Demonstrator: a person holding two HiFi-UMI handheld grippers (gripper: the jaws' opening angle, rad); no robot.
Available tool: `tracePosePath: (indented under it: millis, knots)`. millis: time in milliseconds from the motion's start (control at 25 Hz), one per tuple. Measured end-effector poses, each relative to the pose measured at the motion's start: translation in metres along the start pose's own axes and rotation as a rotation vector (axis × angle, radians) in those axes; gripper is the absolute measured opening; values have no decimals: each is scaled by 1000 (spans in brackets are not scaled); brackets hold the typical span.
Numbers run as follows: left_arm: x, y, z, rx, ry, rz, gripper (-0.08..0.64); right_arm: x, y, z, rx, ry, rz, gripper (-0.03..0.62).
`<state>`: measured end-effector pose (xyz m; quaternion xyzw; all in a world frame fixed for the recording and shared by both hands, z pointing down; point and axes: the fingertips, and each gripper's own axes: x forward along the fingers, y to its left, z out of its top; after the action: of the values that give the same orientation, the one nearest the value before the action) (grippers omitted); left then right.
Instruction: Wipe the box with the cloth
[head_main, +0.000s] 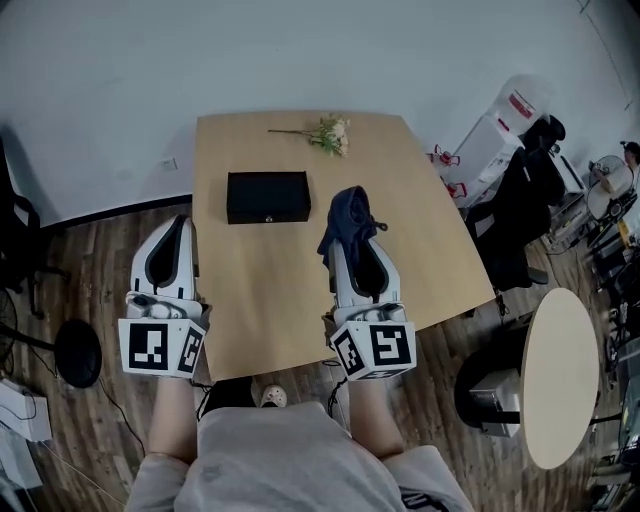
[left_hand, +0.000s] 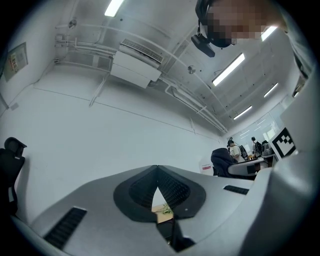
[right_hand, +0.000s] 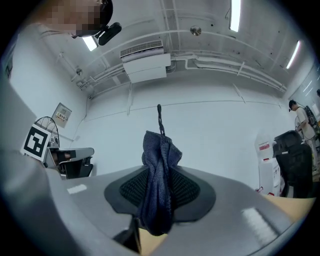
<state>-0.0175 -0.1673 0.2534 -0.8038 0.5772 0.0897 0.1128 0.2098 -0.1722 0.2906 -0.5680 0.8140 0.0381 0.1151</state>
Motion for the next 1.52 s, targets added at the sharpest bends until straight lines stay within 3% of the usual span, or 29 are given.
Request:
tracePosePath:
  millis: [640, 1520]
  knots:
    - [71, 64, -38, -33, 43, -30, 8, 102, 12, -39, 23, 77, 2, 140]
    - [96, 127, -119, -87, 138, -86, 8, 237, 46, -219, 78, 594, 81, 137]
